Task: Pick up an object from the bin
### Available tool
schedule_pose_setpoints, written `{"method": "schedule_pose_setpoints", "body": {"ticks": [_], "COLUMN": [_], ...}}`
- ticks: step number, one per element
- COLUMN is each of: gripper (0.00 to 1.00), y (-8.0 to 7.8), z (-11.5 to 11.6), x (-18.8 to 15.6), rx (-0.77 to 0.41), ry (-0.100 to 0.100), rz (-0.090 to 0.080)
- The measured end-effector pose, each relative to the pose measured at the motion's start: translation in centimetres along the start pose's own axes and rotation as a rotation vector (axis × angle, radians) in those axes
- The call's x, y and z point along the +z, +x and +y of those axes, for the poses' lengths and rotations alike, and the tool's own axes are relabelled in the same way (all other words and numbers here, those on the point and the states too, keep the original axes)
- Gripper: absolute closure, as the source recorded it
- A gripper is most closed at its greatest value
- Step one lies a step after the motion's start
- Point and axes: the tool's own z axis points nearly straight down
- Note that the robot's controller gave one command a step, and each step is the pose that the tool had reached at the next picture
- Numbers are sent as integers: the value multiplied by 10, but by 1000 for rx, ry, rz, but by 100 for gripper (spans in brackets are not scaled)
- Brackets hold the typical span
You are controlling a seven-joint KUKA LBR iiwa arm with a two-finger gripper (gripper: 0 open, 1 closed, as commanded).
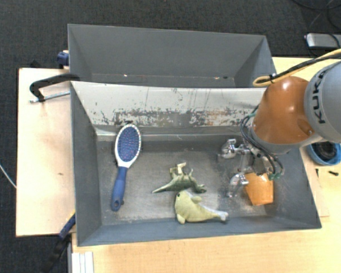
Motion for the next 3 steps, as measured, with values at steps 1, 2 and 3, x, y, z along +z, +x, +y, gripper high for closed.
{"method": "schedule_pose_setpoints", "body": {"ticks": [1, 2, 3], "gripper": [0, 0, 100], "y": [39, 13, 12], "z": [-38, -56, -53], "x": [1, -27, -28], "rx": [-27, -448, -446], "ry": [0, -5, -9], "rz": [4, -3, -7]}}
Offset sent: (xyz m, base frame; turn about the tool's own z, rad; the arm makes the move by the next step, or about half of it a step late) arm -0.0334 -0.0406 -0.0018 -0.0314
